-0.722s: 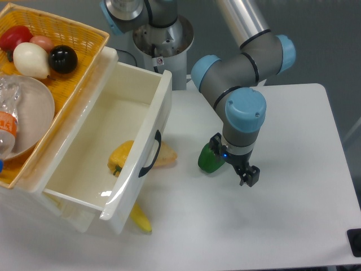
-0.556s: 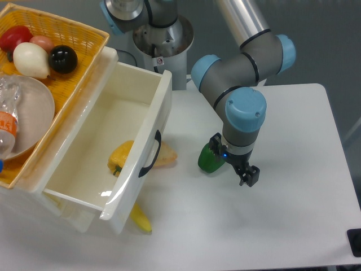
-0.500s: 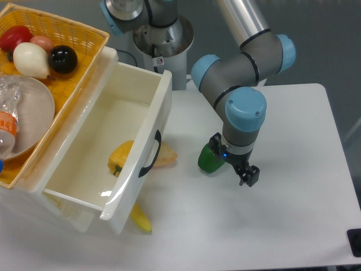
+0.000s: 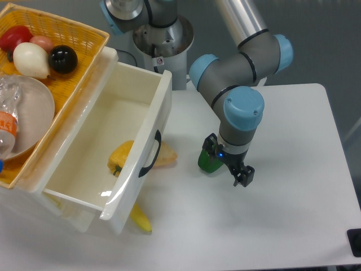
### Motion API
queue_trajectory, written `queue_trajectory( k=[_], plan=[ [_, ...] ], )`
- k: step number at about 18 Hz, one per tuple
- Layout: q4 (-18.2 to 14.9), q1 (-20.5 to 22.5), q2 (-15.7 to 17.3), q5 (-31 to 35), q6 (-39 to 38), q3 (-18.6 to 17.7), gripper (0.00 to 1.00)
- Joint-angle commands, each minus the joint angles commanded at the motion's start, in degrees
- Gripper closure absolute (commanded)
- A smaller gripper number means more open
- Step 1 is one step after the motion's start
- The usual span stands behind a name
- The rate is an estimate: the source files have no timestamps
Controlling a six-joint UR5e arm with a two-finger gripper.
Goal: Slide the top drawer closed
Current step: 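Raise the open gripper slightly above the green pepper, then move the gripper toward the front face of the open white drawer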
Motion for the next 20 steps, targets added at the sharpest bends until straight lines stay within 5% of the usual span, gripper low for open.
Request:
queue_trajectory(
  k=[8,20],
  plan=[
    [-0.53,-1.40,1.66,-8.07,-7.46,1.05,0.04],
    [-1.75,-7.29,5.18,-13.36,-20.48,0.00,0.85]
  ],
)
